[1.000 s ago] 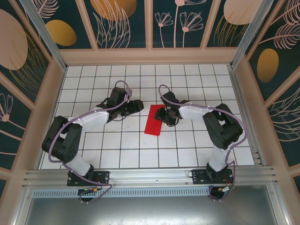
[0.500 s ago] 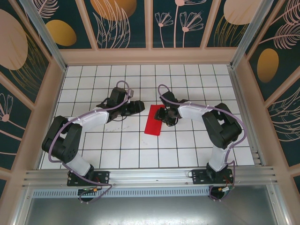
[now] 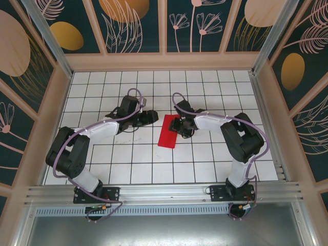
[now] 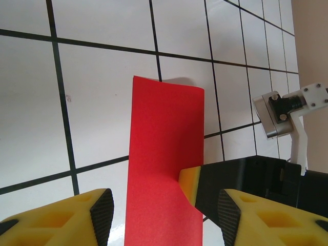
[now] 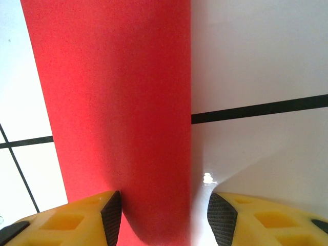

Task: Fold a paper plane with a square sheet of paper (pick it up from the middle)
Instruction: Hold the square sheet of paper at the center of the table.

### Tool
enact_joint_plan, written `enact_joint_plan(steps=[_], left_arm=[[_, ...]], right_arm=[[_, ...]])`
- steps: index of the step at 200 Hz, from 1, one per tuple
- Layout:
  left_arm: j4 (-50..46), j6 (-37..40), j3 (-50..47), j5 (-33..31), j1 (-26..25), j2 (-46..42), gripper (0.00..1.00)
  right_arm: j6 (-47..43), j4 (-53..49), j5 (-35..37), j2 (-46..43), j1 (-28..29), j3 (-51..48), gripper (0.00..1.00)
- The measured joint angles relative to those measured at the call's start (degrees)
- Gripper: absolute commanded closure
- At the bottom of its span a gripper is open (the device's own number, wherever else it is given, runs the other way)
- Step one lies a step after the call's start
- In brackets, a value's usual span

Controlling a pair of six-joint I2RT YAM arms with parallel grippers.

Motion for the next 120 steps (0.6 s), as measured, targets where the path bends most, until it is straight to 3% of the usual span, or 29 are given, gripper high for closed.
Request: enact_joint_plan(steps=[71,89,120], left_arm=[[0.00,-1.07,0.02,-0.63,0.00,0.02,0.42],[0.00,-1.09,0.02,-1.33,0.00,0.02,0.42],[-0.02,-1.09,0.02,-1.73,0.00,0.02,0.42]], right_arm=[[-1.07,-1.25,0.02,0.48,0.07,0.92,0.46],[-1.42,-1.44,0.17,0.48,0.07,0.92,0.52],[-1.92,-2.27,0.39,0.55,0.11,1.42,0.48]])
